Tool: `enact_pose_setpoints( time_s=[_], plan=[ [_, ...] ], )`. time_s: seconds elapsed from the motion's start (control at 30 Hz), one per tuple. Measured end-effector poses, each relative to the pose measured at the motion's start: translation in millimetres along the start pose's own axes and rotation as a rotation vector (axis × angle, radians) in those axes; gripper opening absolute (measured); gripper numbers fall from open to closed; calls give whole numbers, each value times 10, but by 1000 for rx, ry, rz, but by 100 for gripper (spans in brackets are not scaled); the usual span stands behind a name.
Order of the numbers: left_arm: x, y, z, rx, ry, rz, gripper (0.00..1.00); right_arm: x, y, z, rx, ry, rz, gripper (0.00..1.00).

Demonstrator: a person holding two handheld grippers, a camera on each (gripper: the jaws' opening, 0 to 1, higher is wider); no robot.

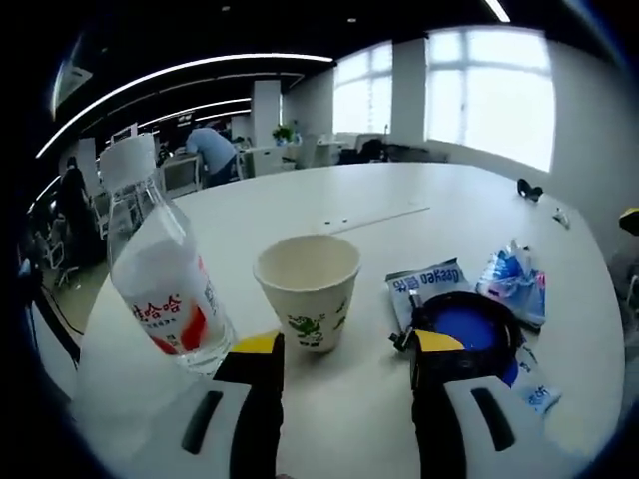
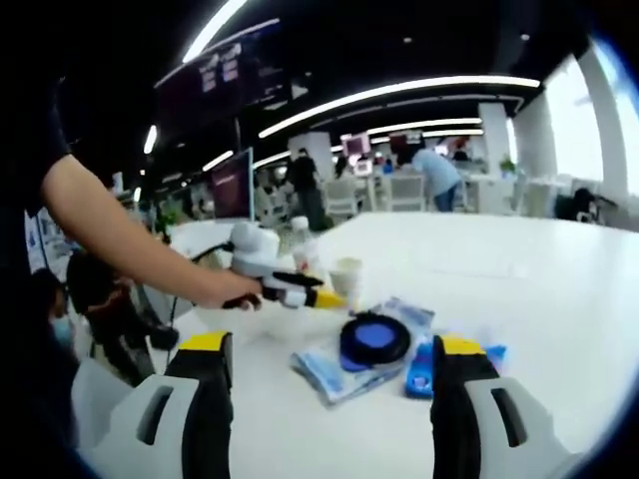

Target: Arrange the tabletop items into an orderly group along one side of the table until the central work area is clear of visible clutter.

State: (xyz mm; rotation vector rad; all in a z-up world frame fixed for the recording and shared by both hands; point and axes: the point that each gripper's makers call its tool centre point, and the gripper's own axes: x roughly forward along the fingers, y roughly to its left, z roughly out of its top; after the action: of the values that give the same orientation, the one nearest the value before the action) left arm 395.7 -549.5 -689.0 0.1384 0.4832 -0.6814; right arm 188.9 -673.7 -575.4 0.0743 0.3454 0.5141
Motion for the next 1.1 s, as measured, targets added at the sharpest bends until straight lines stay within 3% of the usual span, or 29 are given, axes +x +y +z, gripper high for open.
enact_pose_setpoints(
  time_s=[0.23,0.53,1.1],
  plan=[
    [-110,-113,64,5,-16,-24,50,-58,50,69,-27,-7,-7,79],
    [-247,-251,-5,6,-13,-50,49,-128,31,136,-47,-13,-43,76],
    [-428,-388,52,14,-24,-70,49,-265,-53,110,-84,20,-104,68]
  ],
)
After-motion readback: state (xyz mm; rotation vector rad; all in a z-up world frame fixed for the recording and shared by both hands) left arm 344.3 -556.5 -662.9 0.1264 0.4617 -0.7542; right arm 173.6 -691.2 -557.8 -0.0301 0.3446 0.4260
